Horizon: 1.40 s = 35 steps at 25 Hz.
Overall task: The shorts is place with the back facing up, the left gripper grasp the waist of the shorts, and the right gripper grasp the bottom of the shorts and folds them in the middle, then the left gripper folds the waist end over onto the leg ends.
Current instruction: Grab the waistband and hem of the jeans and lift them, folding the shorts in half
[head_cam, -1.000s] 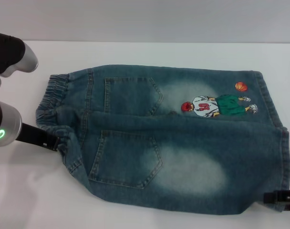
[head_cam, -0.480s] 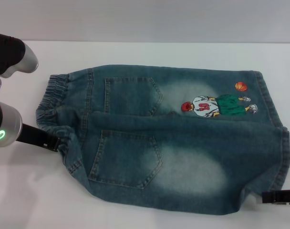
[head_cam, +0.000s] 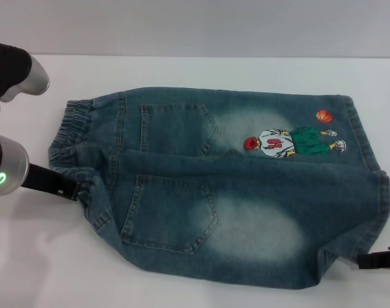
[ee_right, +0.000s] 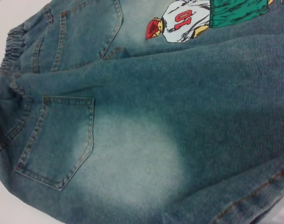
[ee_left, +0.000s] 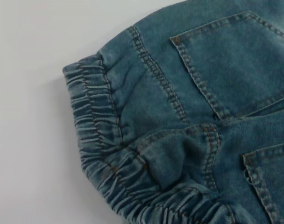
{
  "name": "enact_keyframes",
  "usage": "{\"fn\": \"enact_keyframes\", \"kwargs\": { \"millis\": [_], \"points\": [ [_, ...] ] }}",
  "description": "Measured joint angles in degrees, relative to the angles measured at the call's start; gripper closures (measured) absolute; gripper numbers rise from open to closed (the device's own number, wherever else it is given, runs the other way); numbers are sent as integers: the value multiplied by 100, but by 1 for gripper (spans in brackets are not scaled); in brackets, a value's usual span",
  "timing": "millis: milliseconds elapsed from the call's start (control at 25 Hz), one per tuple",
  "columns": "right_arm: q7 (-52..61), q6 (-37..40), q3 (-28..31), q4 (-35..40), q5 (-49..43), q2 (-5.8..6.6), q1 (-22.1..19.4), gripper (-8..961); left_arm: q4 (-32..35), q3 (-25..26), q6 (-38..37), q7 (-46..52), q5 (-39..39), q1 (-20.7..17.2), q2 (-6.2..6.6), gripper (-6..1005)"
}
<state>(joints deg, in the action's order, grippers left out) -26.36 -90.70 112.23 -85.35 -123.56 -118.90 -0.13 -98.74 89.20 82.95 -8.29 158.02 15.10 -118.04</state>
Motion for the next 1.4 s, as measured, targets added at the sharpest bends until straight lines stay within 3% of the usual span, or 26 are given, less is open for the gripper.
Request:
{"fn": "enact_keyframes", "kwargs": {
  "millis": [200,600,1400],
  "points": [
    [-100,18,0,-99,24,-11,7,913,-35,4,-43,6,-3,-28,0,905],
    [-546,333,223,-367,731,-7,-45,954,-58,38,-401,8,-10,-121,0,905],
    [-1743,1215,1212,-503,1603,-20,-92,953,-55,325,-2537,-6,-556,-567,7,908]
  ]
}}
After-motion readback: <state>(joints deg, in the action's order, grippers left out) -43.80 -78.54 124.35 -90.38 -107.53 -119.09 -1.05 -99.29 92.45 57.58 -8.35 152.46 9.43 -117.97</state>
